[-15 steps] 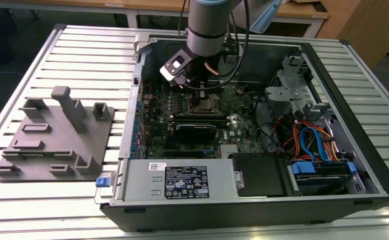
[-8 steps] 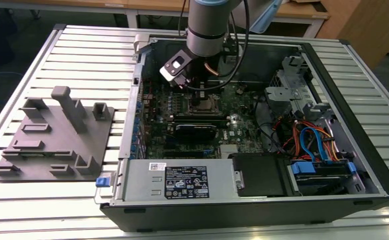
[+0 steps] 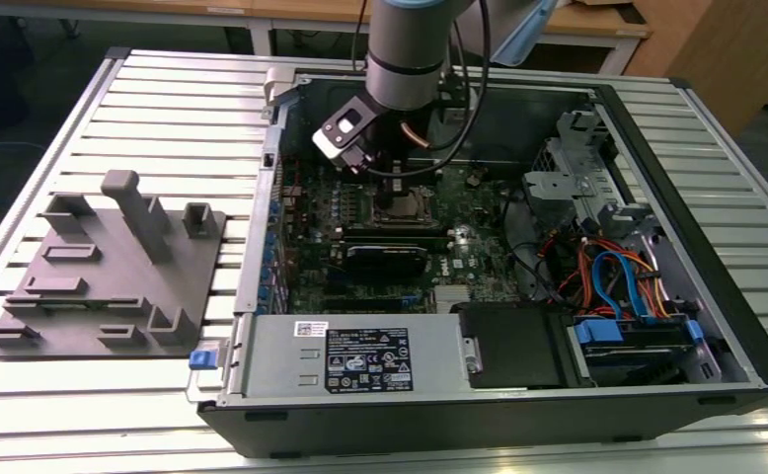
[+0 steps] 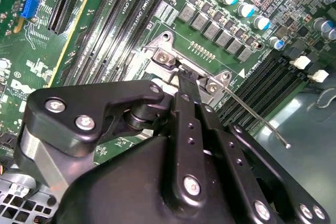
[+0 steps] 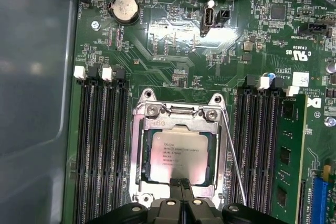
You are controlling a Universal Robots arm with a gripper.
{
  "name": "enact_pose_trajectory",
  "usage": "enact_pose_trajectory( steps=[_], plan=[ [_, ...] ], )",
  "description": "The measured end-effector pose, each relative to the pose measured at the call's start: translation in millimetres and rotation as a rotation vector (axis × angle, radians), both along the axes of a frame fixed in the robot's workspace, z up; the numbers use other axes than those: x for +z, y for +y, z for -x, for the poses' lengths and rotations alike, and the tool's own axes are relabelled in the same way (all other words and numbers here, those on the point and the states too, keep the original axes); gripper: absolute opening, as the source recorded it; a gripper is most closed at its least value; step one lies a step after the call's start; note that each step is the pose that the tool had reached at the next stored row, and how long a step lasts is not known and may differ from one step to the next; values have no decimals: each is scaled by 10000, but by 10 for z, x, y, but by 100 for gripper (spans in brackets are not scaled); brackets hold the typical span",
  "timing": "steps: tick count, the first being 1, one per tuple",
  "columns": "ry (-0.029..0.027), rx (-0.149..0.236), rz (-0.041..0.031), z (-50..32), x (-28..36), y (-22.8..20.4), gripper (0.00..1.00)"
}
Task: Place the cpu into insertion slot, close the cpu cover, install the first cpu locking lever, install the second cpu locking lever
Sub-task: 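Close the cpu cover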
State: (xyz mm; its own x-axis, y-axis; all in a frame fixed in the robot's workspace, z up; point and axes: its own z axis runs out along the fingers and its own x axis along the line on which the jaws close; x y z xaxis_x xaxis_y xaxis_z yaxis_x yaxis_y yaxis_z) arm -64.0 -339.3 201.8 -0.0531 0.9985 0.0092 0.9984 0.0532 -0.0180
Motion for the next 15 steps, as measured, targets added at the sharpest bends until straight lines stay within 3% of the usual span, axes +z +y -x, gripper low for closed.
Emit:
enact_pose_trajectory(
  steps=[9,15],
  plan=[
    [10,-2,4,1,-45,0,11],
    [7,0,0,3,8,0,11]
  ],
)
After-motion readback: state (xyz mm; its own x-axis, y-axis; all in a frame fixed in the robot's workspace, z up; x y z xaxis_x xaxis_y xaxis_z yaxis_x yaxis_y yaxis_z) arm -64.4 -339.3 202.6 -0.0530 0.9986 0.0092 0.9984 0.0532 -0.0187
